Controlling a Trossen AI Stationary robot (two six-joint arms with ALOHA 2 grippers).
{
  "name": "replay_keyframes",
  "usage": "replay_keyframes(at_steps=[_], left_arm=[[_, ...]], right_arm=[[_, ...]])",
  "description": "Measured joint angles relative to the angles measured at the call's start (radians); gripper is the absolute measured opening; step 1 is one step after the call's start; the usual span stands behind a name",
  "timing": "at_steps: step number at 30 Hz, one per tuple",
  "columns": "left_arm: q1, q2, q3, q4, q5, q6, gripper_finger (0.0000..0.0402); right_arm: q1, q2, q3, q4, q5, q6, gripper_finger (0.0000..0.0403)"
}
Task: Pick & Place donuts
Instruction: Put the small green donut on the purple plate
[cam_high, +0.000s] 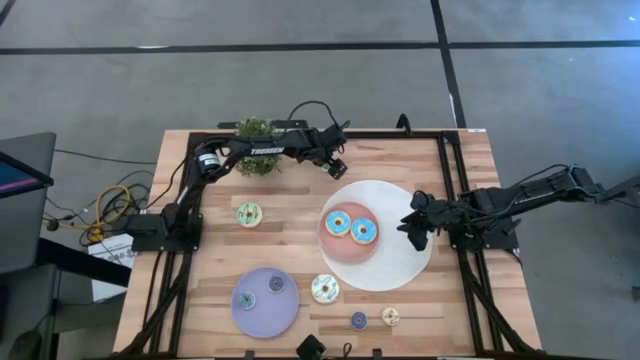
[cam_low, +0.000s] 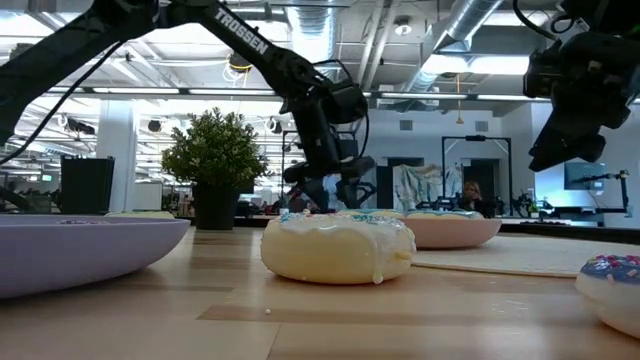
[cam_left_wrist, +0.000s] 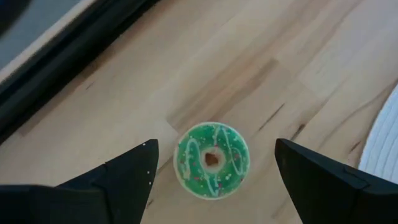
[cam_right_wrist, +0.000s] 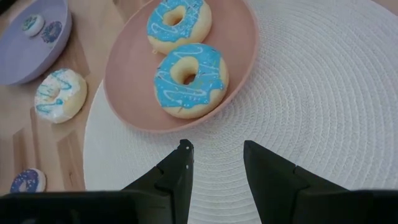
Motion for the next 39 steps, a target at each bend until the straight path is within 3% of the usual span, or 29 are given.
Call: replay_keyframes(at_steps=[14, 31, 39], left_arm=[[0.022, -0.001, 0.001, -0.045, 0.025, 0.039, 0.0316], [0.043, -0.001, 0.001, -0.104, 0.193, 0.250, 0.0315], [0.038, -0.030, 0.000, -0.124, 0.202, 0.191, 0.0260]], right_arm=[[0.000, 0.000, 0.000, 0.000, 0.000, 0.017, 0.0131], [0.000, 0.000, 0.000, 0.011, -0.001, 0.018, 0.0131], [0.000, 0.000, 0.000, 0.063, -0.002, 0.018, 0.0131]])
